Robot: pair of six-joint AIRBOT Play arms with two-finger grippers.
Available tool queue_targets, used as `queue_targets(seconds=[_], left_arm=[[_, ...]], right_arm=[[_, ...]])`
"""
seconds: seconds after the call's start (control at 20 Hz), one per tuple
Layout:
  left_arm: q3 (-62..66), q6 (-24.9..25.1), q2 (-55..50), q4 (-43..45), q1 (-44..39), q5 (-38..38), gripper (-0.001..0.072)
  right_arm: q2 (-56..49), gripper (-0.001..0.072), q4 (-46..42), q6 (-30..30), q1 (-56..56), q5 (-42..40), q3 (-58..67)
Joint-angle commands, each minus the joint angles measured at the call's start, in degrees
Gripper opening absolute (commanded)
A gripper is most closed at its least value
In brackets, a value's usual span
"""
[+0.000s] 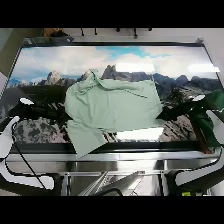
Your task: Fold the shirts.
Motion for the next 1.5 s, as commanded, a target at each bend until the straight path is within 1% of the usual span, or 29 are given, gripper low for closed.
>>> queue_targets(seconds=[0.0, 0.05, 0.15, 0.25, 0.3, 0.4, 0.45, 0.55, 0.6, 0.75, 0.8, 0.85, 0.9, 1.0, 1.1, 1.15, 1.25, 1.3, 1.4, 1.45], left_arm=[[3.13, 2.62, 1.01, -7.15, 0.04, -6.23, 0.0016], [4.52, 2.99, 3.98, -11.21, 0.04, -6.6, 0.0016], [10.4, 3.8, 12.33, -18.08, 0.04, -6.64, 0.0015], [20.46, 3.78, 20.98, -20.57, 0.13, -6.78, 0.0017], [26.8, 3.76, 24.76, -20.52, 0.68, -6.8, 0.0018], [38.88, 3.34, 30.8, -20.52, 2.69, -5.73, 0.0018], [44.44, 2.36, 33.03, -20.44, 4.44, -5.09, 0.0017], [53.18, -0.28, 37.33, -20.13, 9.66, -4.31, 0.0017], [55.89, -0.35, 39.32, -20.13, 12.83, -4.31, 0.0017], [57.0, -0.31, 44.83, -20.24, 23.8, -4.31, 0.0018], [55.19, -0.28, 46.1, -20.26, 26.16, -4.28, 0.0017], [53.02, -0.26, 46.77, -20.26, 26.84, -4.33, 0.0018], [50.51, -0.07, 46.93, -20.22, 26.29, -4.52, 0.0018], [45.9, 3.58, 45.24, -20.22, 22.23, -6.25, 0.0018], [40.87, 5.9, 41.27, -19.8, 14.86, -7.41, 0.0018], [38.47, 6.23, 38.56, -17.51, 10.34, -6.99, 0.0017], [34.27, 6.21, 32.79, -8.55, 2.54, -5.07, 0.0018], [31.98, 6.19, 29.22, -3.32, -1.4, -3.52, 0.0017], [28.17, 6.16, 21.88, 5.6, -6.69, 1.64, 0.0017], [27.3, 6.08, 17.46, 9.11, -8.68, 5.31, 0.0018]], right_arm=[[4.09, 0.0025, 8.35, -1.51, 0.02, 4.5, 2.84], [6.45, 0.0024, 11.41, -1.7, -0.66, 5.2, 5.64], [12.52, 0.0025, 21.66, -3.23, -3.28, 5.57, 13.92], [18.64, 0.0025, 32.22, -5.53, -7.13, 4.28, 22.86], [21.51, 0.0025, 34.73, -5.6, -9.11, 2.82, 26.67], [27.63, 0.0025, 36.02, -5.55, -13.27, -1.14, 32.63], [30.99, 0.0025, 36.02, -5.6, -15.41, -3.34, 34.53], [37.09, 0.0025, 35.98, -6.16, -18.78, -7.56, 36.35], [39.76, 0.0025, 35.76, -6.32, -19.47, -9.31, 36.61], [44.74, 0.0025, 34.95, -6.51, -19.41, -11.45, 36.61], [44.96, 0.0025, 34.88, -6.67, -19.41, -11.41, 36.61], [44.65, 0.0026, 34.51, -6.67, -19.41, -11.06, 36.52], [43.8, 0.0025, 33.59, -6.64, -19.41, -10.08, 36.33], [41.09, 0.0025, 34.88, -6.67, -19.39, -7.37, 34.29], [37.97, 0.0024, 37.51, -7.96, -18.58, -4.9, 27.96], [36.5, 0.0024, 37.44, -9.31, -16.74, -5.01, 24.09], [32.81, 0.0024, 35.28, -12.39, -11.21, -6.8, 15.65], [30.53, 0.0024, 32.06, -12.7, -8.76, -9.27, 11.72], [24.9, 0.0024, 26.84, -13.46, -4.87, -15.63, 5.64], [21.55, 0.0024, 25.94, -14.4, -3.69, -18.47, 3.78]])
